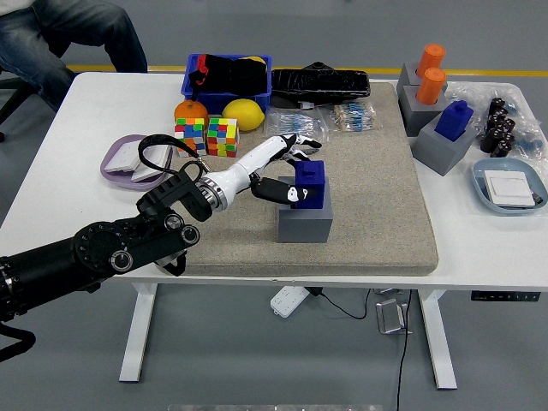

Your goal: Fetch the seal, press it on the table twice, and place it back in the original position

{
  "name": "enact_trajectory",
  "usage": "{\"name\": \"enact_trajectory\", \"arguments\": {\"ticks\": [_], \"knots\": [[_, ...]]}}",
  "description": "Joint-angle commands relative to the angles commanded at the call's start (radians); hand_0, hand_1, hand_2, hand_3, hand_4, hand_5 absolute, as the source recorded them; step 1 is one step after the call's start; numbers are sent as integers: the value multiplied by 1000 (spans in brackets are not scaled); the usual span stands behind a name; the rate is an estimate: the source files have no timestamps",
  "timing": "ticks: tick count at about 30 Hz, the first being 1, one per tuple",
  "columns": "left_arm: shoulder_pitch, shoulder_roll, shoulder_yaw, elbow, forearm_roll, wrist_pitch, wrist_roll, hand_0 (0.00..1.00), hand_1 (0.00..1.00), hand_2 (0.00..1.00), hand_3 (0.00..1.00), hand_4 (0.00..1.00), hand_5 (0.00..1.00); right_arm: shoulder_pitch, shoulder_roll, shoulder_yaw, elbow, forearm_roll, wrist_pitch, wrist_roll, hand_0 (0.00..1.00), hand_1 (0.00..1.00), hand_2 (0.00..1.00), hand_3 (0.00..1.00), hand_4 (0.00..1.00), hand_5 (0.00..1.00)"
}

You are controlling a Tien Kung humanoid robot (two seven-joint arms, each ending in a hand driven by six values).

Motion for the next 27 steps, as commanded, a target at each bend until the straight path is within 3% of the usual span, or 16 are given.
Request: {"name": "enact_trajectory", "arguments": {"ticks": [27], "knots": [[-36, 12, 27, -1, 45, -18, 28, 769, 446, 414, 826, 610, 2, 2, -1, 7, 0, -1, 0, 0, 924, 769, 769, 777, 826, 460]]}}
